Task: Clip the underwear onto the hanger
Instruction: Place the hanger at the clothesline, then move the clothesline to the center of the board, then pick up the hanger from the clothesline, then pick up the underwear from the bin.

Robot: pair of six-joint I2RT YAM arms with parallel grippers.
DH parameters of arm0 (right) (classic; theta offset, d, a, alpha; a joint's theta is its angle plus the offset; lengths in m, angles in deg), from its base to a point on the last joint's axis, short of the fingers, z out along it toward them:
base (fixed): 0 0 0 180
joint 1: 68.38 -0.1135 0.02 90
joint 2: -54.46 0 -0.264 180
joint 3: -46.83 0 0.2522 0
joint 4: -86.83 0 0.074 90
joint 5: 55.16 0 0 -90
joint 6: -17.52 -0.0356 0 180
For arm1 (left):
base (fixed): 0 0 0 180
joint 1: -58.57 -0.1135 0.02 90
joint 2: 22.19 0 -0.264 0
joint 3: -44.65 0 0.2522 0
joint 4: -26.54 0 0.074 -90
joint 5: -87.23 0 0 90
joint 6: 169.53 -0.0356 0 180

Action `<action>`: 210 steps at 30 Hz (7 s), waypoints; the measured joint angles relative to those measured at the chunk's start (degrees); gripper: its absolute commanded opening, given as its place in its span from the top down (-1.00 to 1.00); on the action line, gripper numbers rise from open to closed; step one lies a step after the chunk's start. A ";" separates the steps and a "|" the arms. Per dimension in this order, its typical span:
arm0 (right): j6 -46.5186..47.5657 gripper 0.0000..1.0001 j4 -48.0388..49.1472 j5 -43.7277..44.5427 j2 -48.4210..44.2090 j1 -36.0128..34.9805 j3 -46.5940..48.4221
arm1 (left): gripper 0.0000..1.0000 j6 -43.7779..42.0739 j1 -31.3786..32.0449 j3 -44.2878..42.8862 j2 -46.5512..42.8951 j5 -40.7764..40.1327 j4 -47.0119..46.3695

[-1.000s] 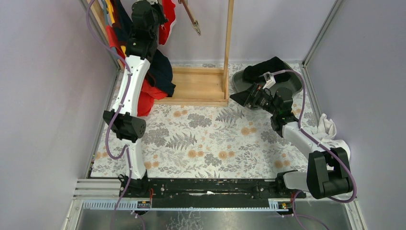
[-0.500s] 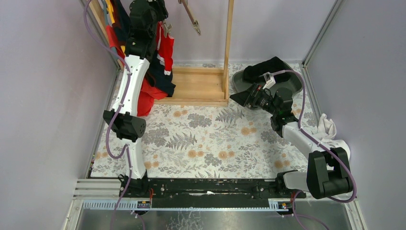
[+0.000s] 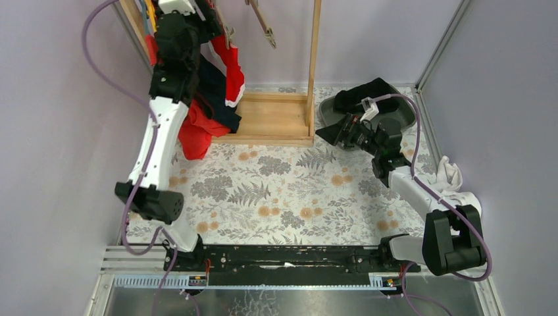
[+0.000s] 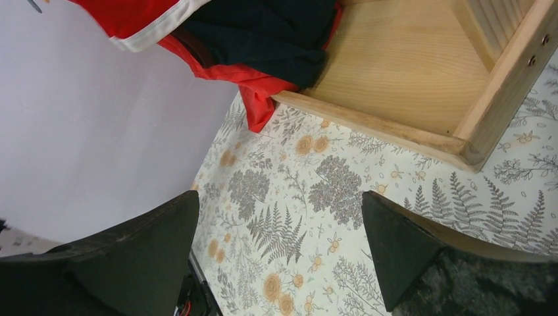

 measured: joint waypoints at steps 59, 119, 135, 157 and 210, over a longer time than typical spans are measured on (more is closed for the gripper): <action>27.12 -0.98 -41.18 36.79 -9.49 -14.14 14.84 | 0.01 3.43 24.26 -17.77 12.98 -16.63 13.18; 41.55 -0.74 -53.42 48.30 62.40 -0.87 76.13 | 1.00 -11.87 25.55 9.29 -2.97 -8.85 -18.40; 41.57 -0.69 -53.35 48.85 67.56 -0.85 80.13 | 1.00 -15.39 25.53 19.21 -7.02 -6.45 -36.50; 40.04 1.00 -51.67 52.72 67.54 -0.24 79.01 | 1.00 -12.11 25.53 37.16 -25.16 -3.74 -43.28; 36.81 1.00 -57.35 57.16 -18.01 -19.87 39.10 | 1.00 0.68 31.56 69.35 -47.08 -5.27 -43.65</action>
